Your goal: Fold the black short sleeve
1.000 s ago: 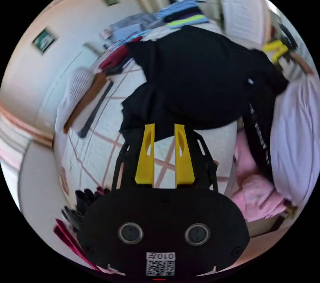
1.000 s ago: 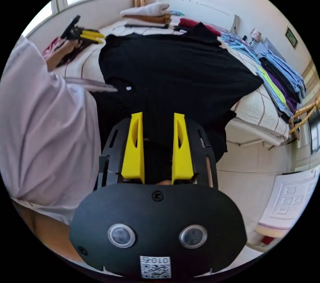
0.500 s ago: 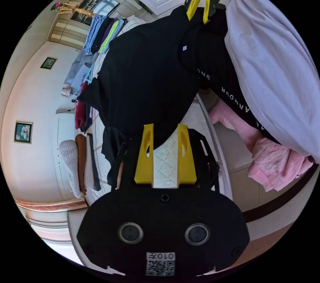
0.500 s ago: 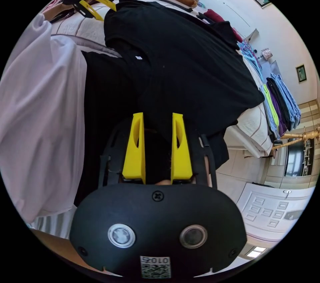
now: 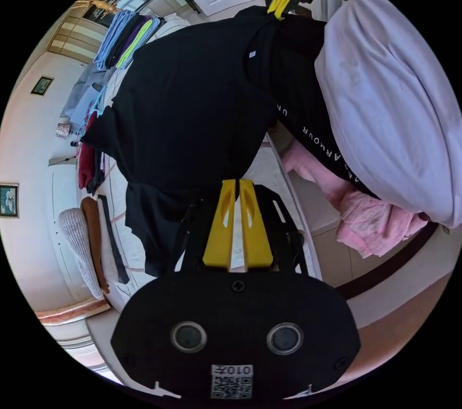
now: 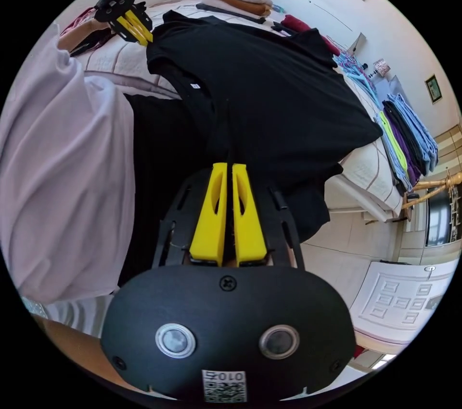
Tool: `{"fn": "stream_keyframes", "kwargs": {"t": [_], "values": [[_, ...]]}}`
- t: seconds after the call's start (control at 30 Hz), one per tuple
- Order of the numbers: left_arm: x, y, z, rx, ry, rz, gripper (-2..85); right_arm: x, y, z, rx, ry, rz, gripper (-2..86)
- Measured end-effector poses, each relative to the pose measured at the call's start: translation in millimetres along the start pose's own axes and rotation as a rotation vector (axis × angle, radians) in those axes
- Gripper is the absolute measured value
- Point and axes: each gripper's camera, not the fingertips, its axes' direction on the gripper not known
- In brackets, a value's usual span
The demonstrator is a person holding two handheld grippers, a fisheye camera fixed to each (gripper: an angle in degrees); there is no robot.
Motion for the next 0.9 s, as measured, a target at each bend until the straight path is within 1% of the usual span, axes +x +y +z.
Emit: {"fn": "stream_keyframes", "kwargs": {"t": [0.2,0.37,0.6,0.67,0.7,0.77,0.8,0.83,0.87,0.9], "values": [[0,-19,5,-0.081,0.045,0.051,-0.1,18,-2,6,-0.074,-0.049,-0.070,3.4],[-5,-21,3,-0.086,0.057,0.024,0.0,36,0,21,-0.102,-0.121,-0.090,3.5],[-14,-31,36,-0.129,0.057,0.005,0.8,73,12,58,-0.112,-0.219,-0.024,5.3],[-17,-32,34,-0.122,0.097,0.013,1.6,89,23,48,-0.065,-0.262,-0.006,6.7],[-20,-31,33,-0.124,0.159,0.014,1.9,97,27,43,-0.042,-0.287,0.006,6.6],[-25,-31,31,-0.128,0.230,0.025,1.8,142,52,24,0.082,-0.369,0.114,6.2],[-29,-29,29,-0.115,0.331,0.048,1.4,157,60,20,0.116,-0.376,0.162,6.0],[-37,-27,28,-0.082,0.443,0.030,0.8,190,78,15,0.175,-0.371,0.273,5.7],[-42,-26,27,-0.059,0.485,0.020,0.7,226,97,13,0.215,-0.351,0.416,5.7],[-51,-22,25,-0.004,0.507,-0.012,0.3,245,106,15,0.222,-0.338,0.501,5.9]]}}
